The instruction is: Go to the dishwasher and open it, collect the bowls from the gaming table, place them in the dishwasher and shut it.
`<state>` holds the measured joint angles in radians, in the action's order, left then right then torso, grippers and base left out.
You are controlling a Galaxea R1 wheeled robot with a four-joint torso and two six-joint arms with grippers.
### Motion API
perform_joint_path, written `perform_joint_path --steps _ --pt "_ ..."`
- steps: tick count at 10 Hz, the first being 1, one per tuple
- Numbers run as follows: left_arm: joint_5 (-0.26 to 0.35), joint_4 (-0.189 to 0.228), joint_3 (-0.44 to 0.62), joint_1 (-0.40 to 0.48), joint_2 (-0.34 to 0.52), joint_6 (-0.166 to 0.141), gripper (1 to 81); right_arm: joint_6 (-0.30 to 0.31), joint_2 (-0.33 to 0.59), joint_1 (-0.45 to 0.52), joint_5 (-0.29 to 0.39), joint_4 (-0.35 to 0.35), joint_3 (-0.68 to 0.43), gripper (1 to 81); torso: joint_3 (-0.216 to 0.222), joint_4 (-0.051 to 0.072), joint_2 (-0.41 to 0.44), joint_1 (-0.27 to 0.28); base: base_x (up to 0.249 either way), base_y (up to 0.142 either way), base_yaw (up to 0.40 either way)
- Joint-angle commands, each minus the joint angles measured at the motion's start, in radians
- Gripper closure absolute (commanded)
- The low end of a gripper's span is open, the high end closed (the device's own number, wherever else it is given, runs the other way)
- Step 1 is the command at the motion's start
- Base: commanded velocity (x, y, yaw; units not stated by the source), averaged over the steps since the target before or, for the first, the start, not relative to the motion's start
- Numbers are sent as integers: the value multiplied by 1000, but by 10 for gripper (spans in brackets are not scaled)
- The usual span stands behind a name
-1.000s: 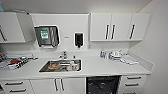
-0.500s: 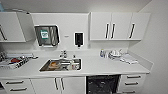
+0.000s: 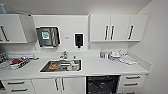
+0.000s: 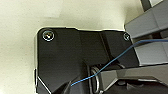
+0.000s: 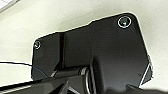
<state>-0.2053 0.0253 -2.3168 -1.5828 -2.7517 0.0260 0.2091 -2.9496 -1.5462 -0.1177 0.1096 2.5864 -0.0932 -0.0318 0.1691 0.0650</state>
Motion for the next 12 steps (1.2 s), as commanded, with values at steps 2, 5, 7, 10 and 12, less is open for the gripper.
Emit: perform_joint_path --steps 2,5,7,10,12 --pt "44 -1 -19 42 3 2 10 -1 -8 51 44 7 1 10 -1 0 0 0 0 0 0" --pt "44 1 -96 42 -52 2 10 1 -50 51 46 7 70 10 -2 0 0 -1 0 0 0" --pt "44 5 -150 40 -86 2 10 0 -90 48 53 9 134 10 -2 0 0 -1 0 0 0" --pt "44 9 -182 40 -108 2 10 -2 -99 47 55 10 156 10 -2 0 0 -1 0 0 0" --pt "46 8 -182 42 -108 2 10 -4 -99 43 55 12 153 10 -1 0 0 -1 0 0 0"
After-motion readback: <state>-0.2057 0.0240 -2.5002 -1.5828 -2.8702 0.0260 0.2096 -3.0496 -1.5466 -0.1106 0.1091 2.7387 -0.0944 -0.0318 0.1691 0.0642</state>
